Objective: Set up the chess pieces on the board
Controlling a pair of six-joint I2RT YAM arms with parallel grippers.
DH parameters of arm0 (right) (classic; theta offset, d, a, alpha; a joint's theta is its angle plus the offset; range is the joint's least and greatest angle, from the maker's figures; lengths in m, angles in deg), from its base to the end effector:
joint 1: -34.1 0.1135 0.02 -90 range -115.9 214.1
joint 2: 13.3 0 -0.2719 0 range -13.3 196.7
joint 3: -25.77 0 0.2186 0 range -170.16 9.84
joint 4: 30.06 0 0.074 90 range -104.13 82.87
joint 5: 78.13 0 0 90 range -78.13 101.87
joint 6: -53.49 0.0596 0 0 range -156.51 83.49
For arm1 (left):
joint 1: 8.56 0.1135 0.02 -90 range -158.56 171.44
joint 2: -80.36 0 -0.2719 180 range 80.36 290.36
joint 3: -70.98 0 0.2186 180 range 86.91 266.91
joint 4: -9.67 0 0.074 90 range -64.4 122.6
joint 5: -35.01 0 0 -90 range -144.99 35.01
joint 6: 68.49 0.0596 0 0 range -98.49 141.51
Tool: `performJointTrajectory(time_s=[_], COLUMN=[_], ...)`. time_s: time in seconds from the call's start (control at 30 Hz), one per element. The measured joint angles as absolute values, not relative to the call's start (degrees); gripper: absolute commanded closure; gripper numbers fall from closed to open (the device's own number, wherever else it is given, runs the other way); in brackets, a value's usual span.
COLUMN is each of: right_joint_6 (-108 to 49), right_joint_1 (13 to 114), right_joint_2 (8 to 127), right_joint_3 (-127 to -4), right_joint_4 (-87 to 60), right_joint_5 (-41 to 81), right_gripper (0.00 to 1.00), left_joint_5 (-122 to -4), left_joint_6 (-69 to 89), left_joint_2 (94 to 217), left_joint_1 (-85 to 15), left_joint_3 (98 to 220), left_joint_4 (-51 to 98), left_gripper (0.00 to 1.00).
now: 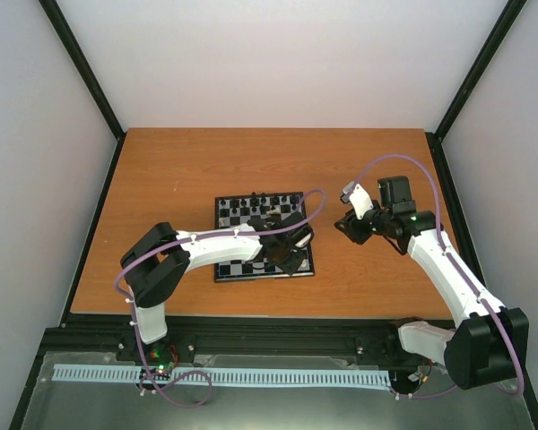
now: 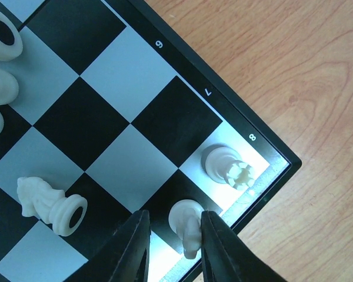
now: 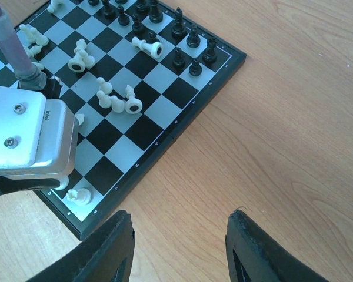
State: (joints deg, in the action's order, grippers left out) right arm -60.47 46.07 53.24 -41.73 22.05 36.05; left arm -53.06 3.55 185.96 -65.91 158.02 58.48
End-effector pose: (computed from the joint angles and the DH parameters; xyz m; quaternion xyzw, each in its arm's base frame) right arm 0.2012 0.0676 0.2666 -0.3507 0.8557 0.1625 0.3440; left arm 0.1915 -0.2951 0.1825 0.3273 0.9242 -0.1068 0.1654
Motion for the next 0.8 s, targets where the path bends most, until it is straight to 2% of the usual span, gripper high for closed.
performJointTrajectory(time_s=[0.3, 0.43, 0.5, 0.53, 0.57, 0.6, 0.8], right_joint_6=[-60.5, -60.5, -60.6, -60.6, -60.6, -60.6, -60.7], right_joint_1=[46.0, 46.0, 46.0, 46.0, 46.0, 46.0, 46.0], right_joint_2=[53.3, 53.3, 53.3, 53.3, 53.3, 53.3, 53.3], right_joint_3=[-41.7, -41.7, -41.7, -41.7, -41.7, -41.7, -41.7], right_joint_4=[22.1, 22.1, 22.1, 22.1, 22.1, 22.1, 22.1], right_joint_5=[36.1, 36.1, 36.1, 36.1, 36.1, 36.2, 36.5], right_gripper=[0.57, 0.57, 0.56, 0.56, 0.56, 0.56, 0.56], left_joint_5=[-52.8, -52.9, -53.1, -53.3, -53.5, -53.7, -51.1], left_joint_6=[3.6, 3.6, 3.7, 3.7, 3.8, 4.0, 4.2], left_joint_2=[186.0, 186.0, 185.9, 185.8, 185.4, 184.8, 175.2], left_joint_1=[-65.9, -65.9, -65.9, -65.9, -65.9, -65.9, -65.9], left_joint_3=[158.0, 158.0, 158.0, 158.0, 158.0, 158.0, 158.0], left_joint_4=[58.6, 58.6, 58.6, 58.7, 58.9, 59.1, 60.6], left_gripper=[0.73, 0.67, 0.56, 0.44, 0.13, 0.02, 0.0])
